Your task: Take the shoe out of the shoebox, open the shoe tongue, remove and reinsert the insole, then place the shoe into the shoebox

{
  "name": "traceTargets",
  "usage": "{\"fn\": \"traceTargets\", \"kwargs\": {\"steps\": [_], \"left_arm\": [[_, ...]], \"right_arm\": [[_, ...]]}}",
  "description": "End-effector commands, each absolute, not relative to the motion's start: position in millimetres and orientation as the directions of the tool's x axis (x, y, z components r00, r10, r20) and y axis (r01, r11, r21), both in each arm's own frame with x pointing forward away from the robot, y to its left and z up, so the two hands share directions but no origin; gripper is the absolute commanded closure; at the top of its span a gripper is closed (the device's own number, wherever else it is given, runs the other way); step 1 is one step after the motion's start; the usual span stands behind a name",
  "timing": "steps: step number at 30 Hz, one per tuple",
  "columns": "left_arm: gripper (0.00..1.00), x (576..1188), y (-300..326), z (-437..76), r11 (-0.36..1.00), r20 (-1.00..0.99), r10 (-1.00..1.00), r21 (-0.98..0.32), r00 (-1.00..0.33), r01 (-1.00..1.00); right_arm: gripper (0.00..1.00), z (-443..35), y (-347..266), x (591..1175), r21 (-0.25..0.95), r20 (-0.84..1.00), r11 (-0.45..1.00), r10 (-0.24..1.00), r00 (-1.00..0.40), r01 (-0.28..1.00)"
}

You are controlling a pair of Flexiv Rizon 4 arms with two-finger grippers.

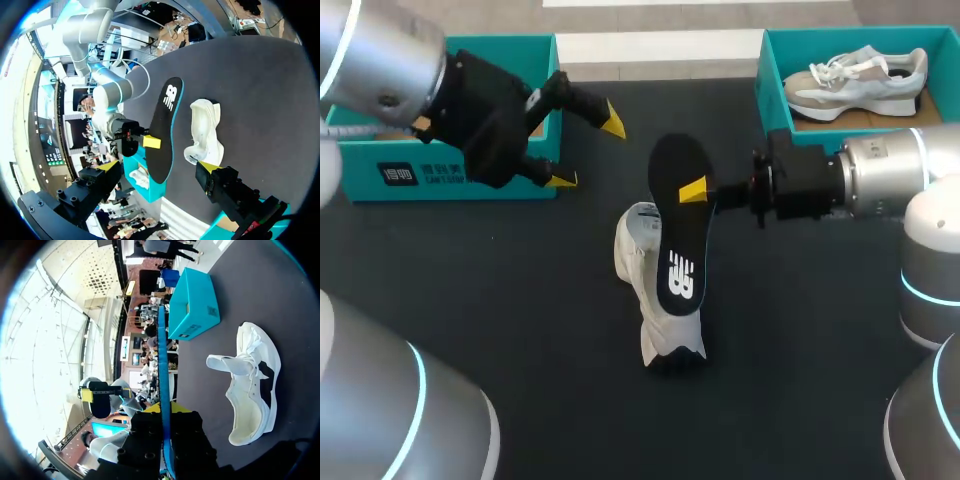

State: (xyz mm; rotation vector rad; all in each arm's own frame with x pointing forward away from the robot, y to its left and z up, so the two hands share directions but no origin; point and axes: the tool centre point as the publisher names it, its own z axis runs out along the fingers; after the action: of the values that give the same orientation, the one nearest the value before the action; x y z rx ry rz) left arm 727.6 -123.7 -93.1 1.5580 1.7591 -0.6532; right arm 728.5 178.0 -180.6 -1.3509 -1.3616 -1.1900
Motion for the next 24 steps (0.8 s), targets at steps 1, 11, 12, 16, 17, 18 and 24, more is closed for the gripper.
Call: {"fn": "traceTargets", "kwargs": {"steps": [1, 11, 12, 16, 17, 18, 24], "left_arm": [[0.00, 728.5, -121.1, -107.9, 0.168, -0.907, 0.421, 0.058, -0.019, 0.984], [0.00, 737.4, -123.1, -115.8, 0.171, -0.980, 0.200, 0.009, -0.026, 0.985], [0.00, 739.2, -124.3, -117.8, 0.175, -0.979, 0.202, 0.006, -0.030, 0.984], [0.00, 744.2, -130.8, -125.4, 0.179, -0.982, 0.184, -0.008, -0.042, 0.984], [0.00, 745.5, -132.7, -127.5, 0.181, -0.985, 0.170, -0.004, -0.035, 0.984], [0.00, 747.7, -135.6, -130.2, 0.181, -0.984, 0.177, 0.011, -0.021, 0.983], [0.00, 752.7, -149.7, -144.0, 0.170, -0.987, 0.158, 0.049, 0.022, 0.984]], "right_arm": [[1.00, -176.8, 179.9, 728.6, 0.063, 0.982, -0.037, 0.178, -0.056, 0.997], [1.00, -166.7, 182.7, 728.0, 0.060, 0.993, -0.073, 0.111, -0.052, 0.996], [1.00, -165.7, 183.1, 727.7, 0.059, 0.993, -0.076, 0.111, -0.051, 0.995], [1.00, -164.3, 184.2, 726.9, 0.053, 0.993, -0.101, 0.111, -0.042, 0.993], [1.00, -164.7, 184.8, 726.1, 0.053, 0.993, -0.101, 0.109, -0.042, 0.993], [1.00, -164.9, 185.9, 725.3, 0.048, 0.995, -0.111, 0.093, -0.038, 0.993], [1.00, -163.7, 191.0, 721.6, 0.042, 0.998, -0.132, 0.052, -0.036, 0.990]]}}
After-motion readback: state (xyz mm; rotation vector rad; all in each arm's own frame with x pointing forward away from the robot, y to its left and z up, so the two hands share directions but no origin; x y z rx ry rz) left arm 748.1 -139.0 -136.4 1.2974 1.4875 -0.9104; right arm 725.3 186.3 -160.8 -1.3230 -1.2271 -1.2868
